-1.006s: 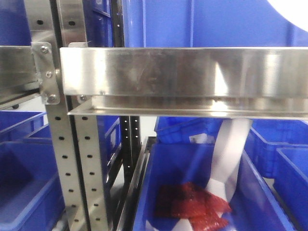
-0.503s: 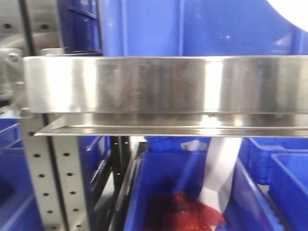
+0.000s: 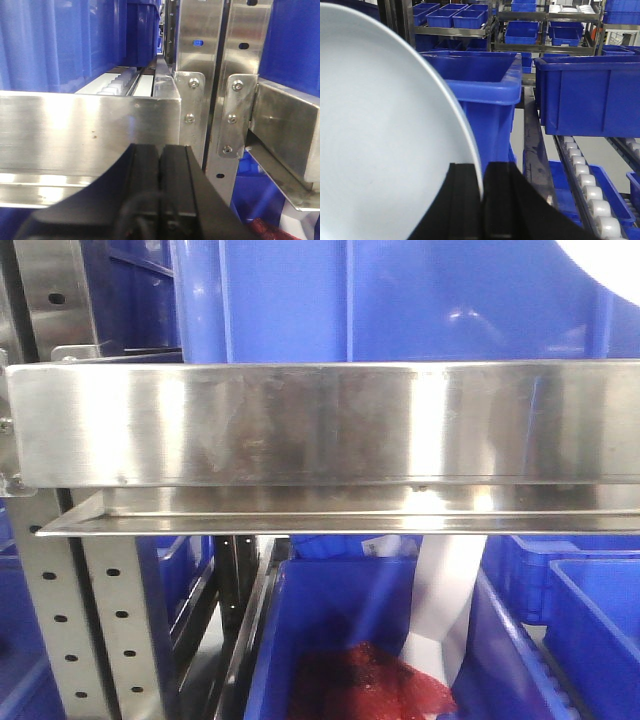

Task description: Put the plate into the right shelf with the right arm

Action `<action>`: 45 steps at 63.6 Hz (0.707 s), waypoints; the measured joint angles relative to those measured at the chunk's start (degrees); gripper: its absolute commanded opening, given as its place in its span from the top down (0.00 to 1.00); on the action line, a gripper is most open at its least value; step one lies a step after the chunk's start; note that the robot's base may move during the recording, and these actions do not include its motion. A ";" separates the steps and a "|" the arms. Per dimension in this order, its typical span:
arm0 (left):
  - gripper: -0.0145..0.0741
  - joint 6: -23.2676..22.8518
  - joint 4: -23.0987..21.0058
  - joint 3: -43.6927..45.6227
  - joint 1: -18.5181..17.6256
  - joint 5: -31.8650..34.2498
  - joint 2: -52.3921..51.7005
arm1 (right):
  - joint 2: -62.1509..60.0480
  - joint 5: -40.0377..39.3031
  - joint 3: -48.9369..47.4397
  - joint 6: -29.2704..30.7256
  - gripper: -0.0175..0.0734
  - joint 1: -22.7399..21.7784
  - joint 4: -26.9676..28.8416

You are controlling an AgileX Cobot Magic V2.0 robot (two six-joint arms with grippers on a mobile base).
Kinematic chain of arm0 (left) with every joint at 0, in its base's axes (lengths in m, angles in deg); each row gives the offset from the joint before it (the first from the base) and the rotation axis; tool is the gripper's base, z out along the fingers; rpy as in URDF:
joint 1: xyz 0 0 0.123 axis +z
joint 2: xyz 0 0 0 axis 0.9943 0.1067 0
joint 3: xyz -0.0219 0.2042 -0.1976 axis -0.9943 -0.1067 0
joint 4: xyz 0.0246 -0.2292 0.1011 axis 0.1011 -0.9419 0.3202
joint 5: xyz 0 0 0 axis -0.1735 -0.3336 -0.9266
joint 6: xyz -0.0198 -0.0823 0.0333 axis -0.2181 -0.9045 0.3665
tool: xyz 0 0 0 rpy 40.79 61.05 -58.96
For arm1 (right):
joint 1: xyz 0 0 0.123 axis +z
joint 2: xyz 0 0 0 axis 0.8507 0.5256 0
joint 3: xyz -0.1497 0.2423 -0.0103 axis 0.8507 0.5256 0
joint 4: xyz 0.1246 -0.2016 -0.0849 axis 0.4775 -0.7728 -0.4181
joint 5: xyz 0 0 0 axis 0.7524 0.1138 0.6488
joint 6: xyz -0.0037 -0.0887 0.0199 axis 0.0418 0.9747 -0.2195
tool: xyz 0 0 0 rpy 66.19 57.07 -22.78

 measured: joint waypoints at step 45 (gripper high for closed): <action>0.98 0.00 0.00 0.00 0.00 0.00 0.00 | 0.00 -0.50 0.00 0.00 0.74 0.00 0.00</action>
